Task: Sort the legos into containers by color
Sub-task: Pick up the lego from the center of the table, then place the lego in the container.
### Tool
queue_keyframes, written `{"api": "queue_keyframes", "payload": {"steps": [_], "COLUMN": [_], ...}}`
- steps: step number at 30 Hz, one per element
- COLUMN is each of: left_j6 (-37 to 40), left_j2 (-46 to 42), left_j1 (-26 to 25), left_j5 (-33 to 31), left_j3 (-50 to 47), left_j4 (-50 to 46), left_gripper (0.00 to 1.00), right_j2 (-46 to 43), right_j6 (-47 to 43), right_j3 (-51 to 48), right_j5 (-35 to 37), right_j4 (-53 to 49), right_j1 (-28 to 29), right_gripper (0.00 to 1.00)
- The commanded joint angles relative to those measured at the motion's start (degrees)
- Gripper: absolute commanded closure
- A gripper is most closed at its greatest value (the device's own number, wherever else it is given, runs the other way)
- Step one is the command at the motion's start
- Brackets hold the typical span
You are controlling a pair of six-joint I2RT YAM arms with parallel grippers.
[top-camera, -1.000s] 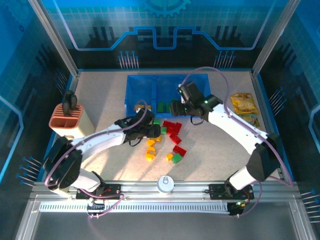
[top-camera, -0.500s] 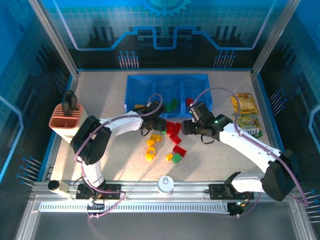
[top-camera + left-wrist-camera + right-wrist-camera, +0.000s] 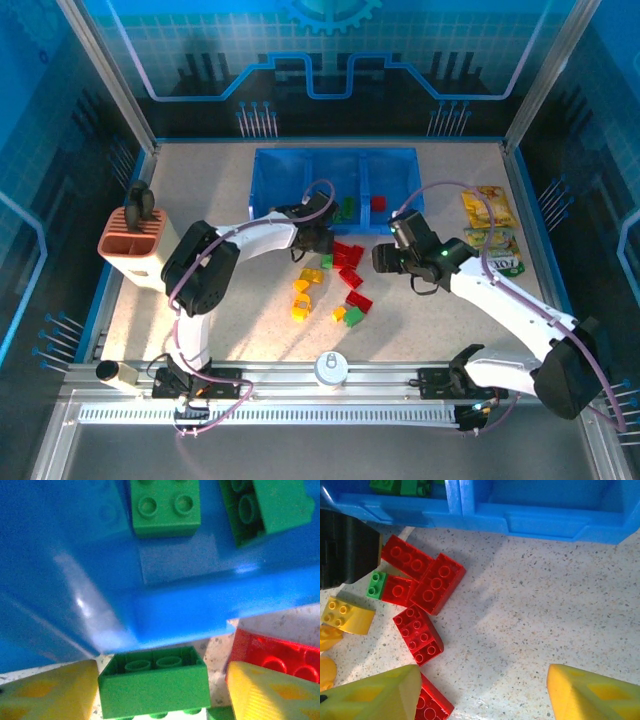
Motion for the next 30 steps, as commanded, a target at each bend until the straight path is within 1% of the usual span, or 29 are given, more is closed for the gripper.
{"api": "queue_keyframes", "payload": {"steps": [1, 2, 4, 10, 13, 16, 20, 23, 25, 30], "left_j6": [1.0, 0.8, -0.1, -1.3, -0.4, 1.2, 3.6, 5.2, 5.8, 7.8], "left_j2": [0.3, -0.5, -2.4, -12.5, -16.8, -18.7, -17.1, -14.2, -10.6, -0.3], "left_j1": [0.3, 0.1, -0.2, -1.8, -2.0, -1.9, -1.8, -1.6, -0.9, -0.1], "left_j5": [-0.7, -0.3, 0.3, 2.0, 2.5, 2.8, 2.4, 2.4, 2.6, 1.7], "left_j3": [0.5, 0.0, -0.4, -2.1, -0.7, 2.1, 6.6, 10.4, 14.0, 25.2], "left_j4": [-2.3, -2.3, -3.1, -3.4, -3.4, -3.1, -2.7, -1.4, -1.3, -4.7], "left_gripper": [0.45, 0.48, 0.51, 0.52, 0.52, 0.52, 0.52, 0.52, 0.52, 0.52], "right_j2": [-1.3, -1.5, -1.7, -1.6, -1.1, -1.4, -2.9, -5.0, -6.3, -7.6], "right_j6": [0.7, 0.7, 0.7, 1.1, 1.2, 1.5, 1.8, 2.1, 2.2, 2.8], "right_j3": [-0.7, -0.7, -0.7, -2.4, -2.4, -2.4, -3.0, -3.7, -4.6, -5.4], "right_j5": [1.0, 1.2, 1.4, 0.6, 0.1, -0.1, -0.2, 0.4, 0.7, -0.9], "right_j4": [-0.1, -0.2, 0.0, 1.4, 1.8, 1.8, 1.4, 0.6, 0.5, -0.4], "right_j1": [-0.8, -0.9, -1.1, -1.6, -1.7, -1.7, -1.8, -1.7, -1.8, -1.8], "right_gripper": [0.32, 0.32, 0.32, 0.34, 0.34, 0.34, 0.35, 0.35, 0.35, 0.35]}}
